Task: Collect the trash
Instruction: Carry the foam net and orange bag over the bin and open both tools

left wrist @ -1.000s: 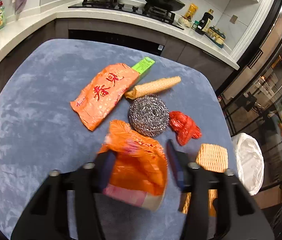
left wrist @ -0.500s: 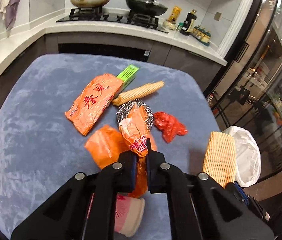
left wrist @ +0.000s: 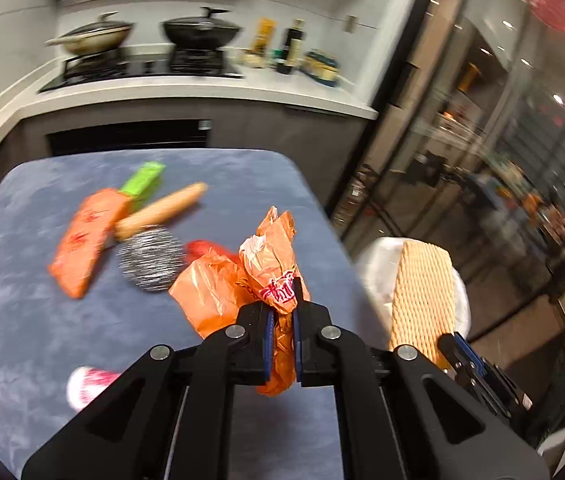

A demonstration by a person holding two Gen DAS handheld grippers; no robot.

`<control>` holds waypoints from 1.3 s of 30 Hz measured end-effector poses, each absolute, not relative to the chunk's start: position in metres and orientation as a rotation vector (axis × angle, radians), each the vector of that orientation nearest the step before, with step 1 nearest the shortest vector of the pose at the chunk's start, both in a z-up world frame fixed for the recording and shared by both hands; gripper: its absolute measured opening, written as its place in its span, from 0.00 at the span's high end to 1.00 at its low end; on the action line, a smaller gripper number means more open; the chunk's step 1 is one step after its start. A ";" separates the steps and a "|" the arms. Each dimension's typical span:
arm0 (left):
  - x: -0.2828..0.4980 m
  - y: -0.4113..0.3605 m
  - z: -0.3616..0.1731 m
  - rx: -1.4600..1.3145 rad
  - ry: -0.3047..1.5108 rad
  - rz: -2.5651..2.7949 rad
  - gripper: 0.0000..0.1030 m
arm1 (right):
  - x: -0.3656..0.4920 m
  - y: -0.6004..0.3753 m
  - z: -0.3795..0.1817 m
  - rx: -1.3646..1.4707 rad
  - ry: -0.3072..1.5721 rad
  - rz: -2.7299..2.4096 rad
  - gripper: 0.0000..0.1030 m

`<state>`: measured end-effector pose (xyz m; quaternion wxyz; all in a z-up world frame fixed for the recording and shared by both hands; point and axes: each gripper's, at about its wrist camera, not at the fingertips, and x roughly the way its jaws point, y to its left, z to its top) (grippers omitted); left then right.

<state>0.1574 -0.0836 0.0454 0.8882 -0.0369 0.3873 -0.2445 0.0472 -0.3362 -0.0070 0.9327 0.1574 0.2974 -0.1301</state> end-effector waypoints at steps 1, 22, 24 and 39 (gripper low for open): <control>0.156 -0.093 0.046 -0.068 0.802 -0.529 0.94 | 0.043 -0.346 -0.006 0.326 0.603 -0.287 0.92; 0.126 -0.278 0.017 0.126 0.798 -0.833 0.93 | 0.034 -0.472 -0.021 0.332 0.618 -0.505 0.92; 0.128 -0.287 0.010 0.144 0.803 -0.831 0.93 | 0.039 -0.477 -0.027 0.329 0.634 -0.507 0.92; 0.141 -0.302 -0.022 0.151 0.877 -0.820 0.86 | 0.065 -0.488 -0.050 0.333 0.690 -0.518 0.83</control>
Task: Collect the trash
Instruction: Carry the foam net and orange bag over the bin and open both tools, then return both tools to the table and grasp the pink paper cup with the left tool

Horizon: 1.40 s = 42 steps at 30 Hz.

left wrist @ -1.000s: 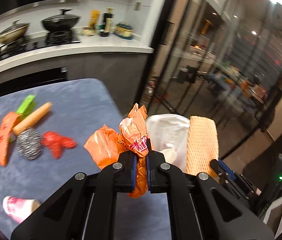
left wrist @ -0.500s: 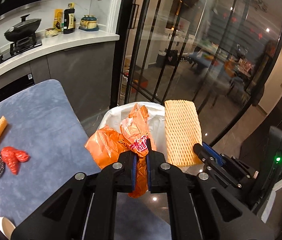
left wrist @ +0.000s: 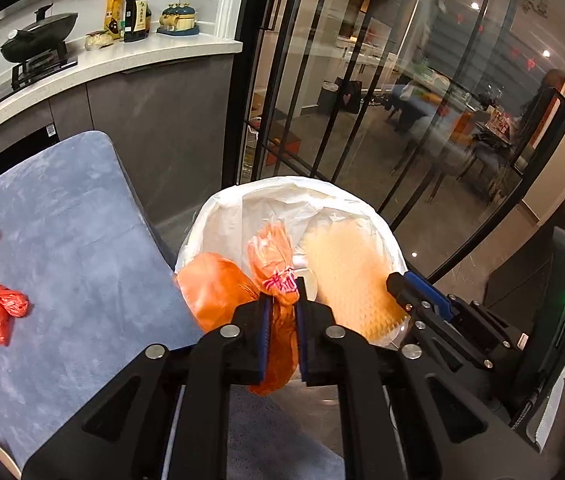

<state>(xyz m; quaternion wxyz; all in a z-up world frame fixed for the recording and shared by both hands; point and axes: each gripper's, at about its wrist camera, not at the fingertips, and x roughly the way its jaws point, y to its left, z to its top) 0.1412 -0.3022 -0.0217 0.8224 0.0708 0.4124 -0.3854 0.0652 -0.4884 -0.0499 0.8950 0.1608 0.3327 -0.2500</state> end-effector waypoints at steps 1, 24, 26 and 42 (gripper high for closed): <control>0.141 -0.301 -0.021 0.151 0.877 -0.813 0.77 | 0.065 -0.488 -0.049 0.333 0.682 -0.525 0.75; 0.152 -0.236 0.003 0.054 0.840 -0.707 0.57 | 0.055 -0.445 -0.009 0.289 0.601 -0.496 0.53; 0.152 -0.224 0.007 0.043 0.828 -0.681 0.51 | 0.057 -0.435 -0.005 0.278 0.598 -0.481 0.50; 0.150 -0.114 0.025 0.022 0.761 -0.502 0.34 | 0.070 -0.355 0.012 0.224 0.601 -0.358 0.42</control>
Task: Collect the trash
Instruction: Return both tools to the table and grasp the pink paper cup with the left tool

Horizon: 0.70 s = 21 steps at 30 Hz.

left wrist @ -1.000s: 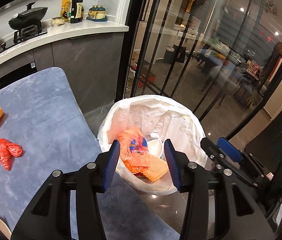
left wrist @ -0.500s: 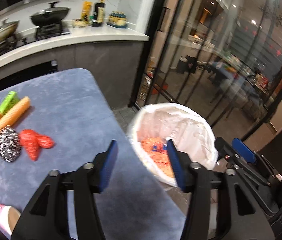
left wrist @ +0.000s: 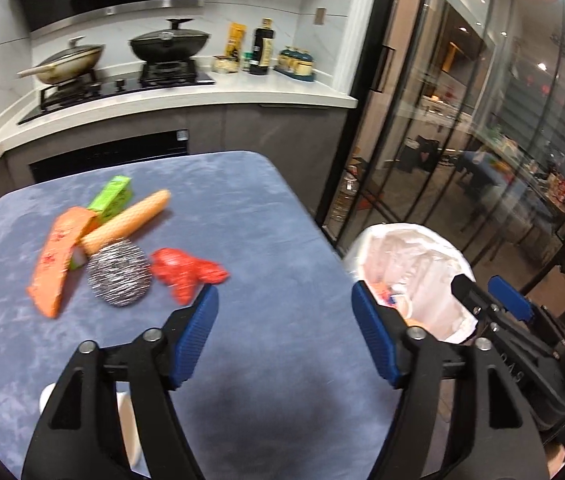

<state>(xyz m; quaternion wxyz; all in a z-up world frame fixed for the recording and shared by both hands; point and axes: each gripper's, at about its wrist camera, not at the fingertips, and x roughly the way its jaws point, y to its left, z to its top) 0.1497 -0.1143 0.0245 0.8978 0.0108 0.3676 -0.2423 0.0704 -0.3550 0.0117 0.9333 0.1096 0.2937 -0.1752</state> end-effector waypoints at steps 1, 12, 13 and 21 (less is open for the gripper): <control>0.148 -0.106 0.024 0.025 0.758 -0.484 0.32 | 0.071 -0.349 0.011 0.222 0.603 -0.348 0.42; 0.132 -0.013 -0.001 0.080 0.790 -0.290 0.16 | 0.077 -0.292 0.001 0.206 0.654 -0.247 0.41; 0.131 -0.003 -0.006 0.081 0.801 -0.272 0.16 | 0.078 -0.288 0.000 0.205 0.658 -0.241 0.41; 0.126 0.035 -0.033 0.059 0.862 -0.245 0.16 | 0.084 -0.253 -0.006 0.189 0.692 -0.195 0.41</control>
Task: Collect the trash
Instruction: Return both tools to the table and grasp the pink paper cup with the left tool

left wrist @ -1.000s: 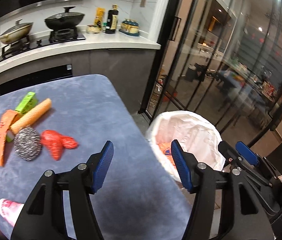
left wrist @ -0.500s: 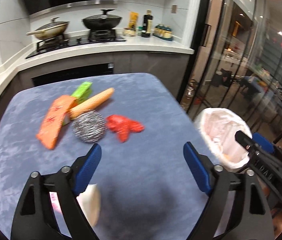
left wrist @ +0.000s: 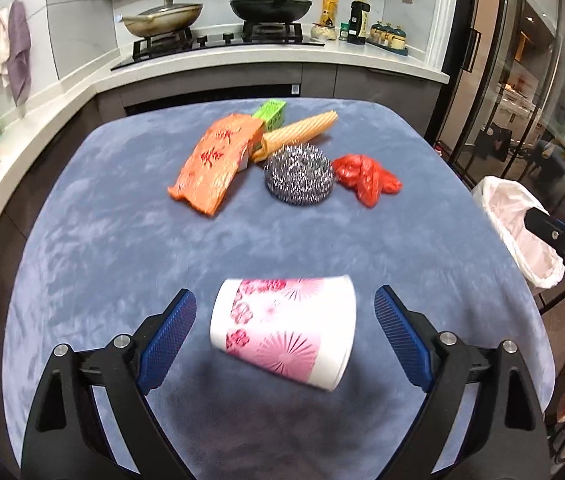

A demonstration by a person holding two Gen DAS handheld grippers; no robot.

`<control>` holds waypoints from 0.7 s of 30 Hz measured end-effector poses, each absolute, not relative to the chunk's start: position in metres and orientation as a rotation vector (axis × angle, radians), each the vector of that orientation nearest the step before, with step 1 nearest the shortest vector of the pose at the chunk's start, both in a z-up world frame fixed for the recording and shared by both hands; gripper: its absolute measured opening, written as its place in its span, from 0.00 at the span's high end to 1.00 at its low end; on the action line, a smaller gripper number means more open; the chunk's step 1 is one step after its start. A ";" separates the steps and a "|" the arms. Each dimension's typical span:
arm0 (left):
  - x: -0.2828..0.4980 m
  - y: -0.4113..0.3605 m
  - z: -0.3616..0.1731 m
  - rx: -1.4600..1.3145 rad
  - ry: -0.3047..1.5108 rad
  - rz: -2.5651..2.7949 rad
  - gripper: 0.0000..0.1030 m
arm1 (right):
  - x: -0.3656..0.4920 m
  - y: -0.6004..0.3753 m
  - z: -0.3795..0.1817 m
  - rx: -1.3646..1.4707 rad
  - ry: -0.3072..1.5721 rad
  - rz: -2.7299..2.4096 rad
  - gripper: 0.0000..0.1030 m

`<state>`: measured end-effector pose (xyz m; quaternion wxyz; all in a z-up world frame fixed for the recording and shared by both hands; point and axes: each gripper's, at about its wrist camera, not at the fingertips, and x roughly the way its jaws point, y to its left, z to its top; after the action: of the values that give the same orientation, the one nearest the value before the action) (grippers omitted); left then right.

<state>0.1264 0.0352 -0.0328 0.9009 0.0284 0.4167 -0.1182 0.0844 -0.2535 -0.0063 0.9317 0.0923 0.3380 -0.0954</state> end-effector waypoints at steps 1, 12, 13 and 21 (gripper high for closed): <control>0.126 0.038 -0.036 0.057 0.864 -0.254 0.14 | 0.085 -0.251 -0.007 0.188 0.695 -0.192 0.41; 0.128 0.044 -0.058 0.061 0.870 -0.290 0.10 | 0.090 -0.233 -0.018 0.172 0.737 -0.170 0.41; 0.127 0.044 -0.059 0.059 0.868 -0.293 0.09 | 0.090 -0.232 -0.019 0.171 0.739 -0.170 0.41; 0.133 0.042 -0.069 0.048 0.904 -0.327 0.09 | 0.097 -0.222 -0.026 0.163 0.763 -0.155 0.41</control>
<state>0.1331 0.0420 -0.0692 0.8865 0.0231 0.4346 -0.1571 0.0972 -0.2221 -0.0264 0.9220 0.0794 0.3713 -0.0752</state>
